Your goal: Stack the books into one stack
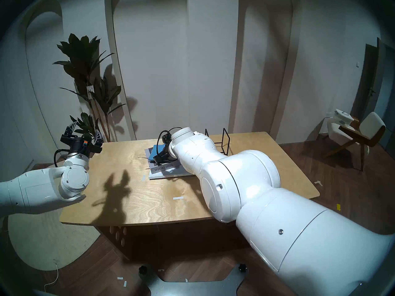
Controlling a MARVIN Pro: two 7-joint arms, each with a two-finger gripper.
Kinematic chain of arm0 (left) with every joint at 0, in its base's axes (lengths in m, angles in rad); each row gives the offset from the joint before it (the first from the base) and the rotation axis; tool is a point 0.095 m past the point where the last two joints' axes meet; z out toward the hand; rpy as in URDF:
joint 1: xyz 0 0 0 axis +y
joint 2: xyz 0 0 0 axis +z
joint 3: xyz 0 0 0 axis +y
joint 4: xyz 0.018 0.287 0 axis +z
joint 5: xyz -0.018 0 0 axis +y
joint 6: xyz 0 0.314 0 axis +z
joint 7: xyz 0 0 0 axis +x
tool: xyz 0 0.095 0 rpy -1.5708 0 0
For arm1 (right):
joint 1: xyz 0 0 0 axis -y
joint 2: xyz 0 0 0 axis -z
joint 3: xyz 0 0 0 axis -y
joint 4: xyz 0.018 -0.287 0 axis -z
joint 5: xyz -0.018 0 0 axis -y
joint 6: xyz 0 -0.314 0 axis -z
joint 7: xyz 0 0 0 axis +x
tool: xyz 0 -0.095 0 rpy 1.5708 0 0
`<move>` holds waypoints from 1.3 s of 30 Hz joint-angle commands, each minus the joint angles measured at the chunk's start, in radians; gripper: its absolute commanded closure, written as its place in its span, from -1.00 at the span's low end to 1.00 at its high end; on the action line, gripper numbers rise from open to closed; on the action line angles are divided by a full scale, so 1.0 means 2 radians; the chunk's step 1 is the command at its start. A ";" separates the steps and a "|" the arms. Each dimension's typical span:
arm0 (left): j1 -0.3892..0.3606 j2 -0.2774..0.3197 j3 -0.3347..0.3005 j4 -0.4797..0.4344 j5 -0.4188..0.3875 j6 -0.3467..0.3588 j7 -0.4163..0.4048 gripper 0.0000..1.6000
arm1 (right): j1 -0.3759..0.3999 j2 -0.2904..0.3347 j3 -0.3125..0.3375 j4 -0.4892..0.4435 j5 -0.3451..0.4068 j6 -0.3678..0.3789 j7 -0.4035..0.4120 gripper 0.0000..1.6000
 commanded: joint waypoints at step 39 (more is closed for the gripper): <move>-0.005 0.000 0.000 0.000 0.000 -0.001 0.001 -1.00 | 0.052 0.074 0.001 -0.115 -0.025 -0.101 -0.086 -1.00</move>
